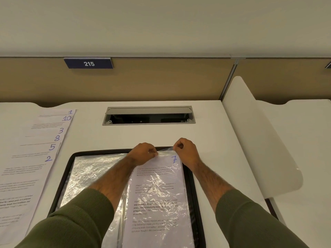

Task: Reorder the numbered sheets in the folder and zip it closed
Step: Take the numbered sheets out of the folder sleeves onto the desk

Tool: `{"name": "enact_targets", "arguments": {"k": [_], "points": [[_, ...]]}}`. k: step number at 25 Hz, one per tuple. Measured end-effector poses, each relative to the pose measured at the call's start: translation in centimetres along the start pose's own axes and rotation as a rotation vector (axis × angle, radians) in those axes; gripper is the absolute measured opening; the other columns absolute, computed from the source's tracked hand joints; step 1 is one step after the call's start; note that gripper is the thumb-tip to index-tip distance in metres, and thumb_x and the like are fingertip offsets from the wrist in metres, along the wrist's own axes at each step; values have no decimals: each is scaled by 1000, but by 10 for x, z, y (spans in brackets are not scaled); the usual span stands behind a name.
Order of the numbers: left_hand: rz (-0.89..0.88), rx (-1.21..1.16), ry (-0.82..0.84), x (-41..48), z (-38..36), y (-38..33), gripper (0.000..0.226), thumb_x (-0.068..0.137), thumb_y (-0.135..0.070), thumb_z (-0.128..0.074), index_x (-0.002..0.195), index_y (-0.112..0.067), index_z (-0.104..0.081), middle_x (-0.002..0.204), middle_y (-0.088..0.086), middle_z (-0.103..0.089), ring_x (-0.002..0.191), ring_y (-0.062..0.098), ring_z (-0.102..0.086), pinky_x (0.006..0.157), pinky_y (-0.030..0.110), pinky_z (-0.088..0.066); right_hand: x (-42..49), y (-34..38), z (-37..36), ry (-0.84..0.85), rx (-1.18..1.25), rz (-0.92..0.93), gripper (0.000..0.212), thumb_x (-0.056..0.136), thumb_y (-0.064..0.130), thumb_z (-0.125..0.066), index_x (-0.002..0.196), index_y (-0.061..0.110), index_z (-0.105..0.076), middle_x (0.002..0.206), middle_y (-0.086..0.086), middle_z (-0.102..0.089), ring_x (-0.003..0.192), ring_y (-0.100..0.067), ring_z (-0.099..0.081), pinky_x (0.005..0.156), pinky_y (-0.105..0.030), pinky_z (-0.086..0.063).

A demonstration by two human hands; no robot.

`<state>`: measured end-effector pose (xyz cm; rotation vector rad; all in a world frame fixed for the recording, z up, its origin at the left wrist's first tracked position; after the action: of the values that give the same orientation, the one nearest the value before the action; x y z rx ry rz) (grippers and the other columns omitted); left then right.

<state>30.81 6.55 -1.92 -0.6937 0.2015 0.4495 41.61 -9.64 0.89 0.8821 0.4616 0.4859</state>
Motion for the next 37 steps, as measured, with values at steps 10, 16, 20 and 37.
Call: {"name": "enact_targets", "arguments": {"k": [10, 16, 20, 37], "points": [[6, 97, 235, 8, -9, -8, 18, 89, -16, -75, 107, -11, -76, 106, -1, -71, 93, 11, -61, 81, 22, -43, -2, 1, -7, 40, 17, 8, 7, 98, 18, -62, 91, 18, -60, 93, 1, -66, 89, -17, -65, 80, -27, -56], [23, 160, 70, 15, 12, -7, 3, 96, -19, -63, 96, -20, -66, 108, 1, -65, 101, 18, -58, 86, 31, -47, 0, -6, 6, -16, 89, -32, 11, 102, 23, -56, 97, 15, -62, 94, 2, -67, 85, -11, -64, 69, -17, -49], [63, 176, -169, 15, 48, -13, 10, 100, -24, -55, 99, -23, -65, 104, -4, -66, 91, 16, -60, 79, 32, -47, 4, -9, 17, -94, 83, -35, 18, 104, 19, -48, 104, 12, -65, 98, 5, -66, 89, -11, -63, 67, -12, -43], [-261, 126, -1005, -36, 214, -109, 12, 100, -23, -60, 104, -16, -68, 108, 0, -68, 104, 17, -51, 90, 27, -37, 14, 31, 28, -177, 271, -30, 16, 94, 23, -68, 82, 13, -65, 86, -3, -72, 81, -24, -71, 72, -43, -63]]}}
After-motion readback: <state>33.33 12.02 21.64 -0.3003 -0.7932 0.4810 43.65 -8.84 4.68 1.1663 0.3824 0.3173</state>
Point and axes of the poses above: each hand's wrist, its own x-axis towards the middle knuckle, its own z-axis out of the back of the hand, y = z × x, the point moved 10 cm from there along x, towards the middle knuckle
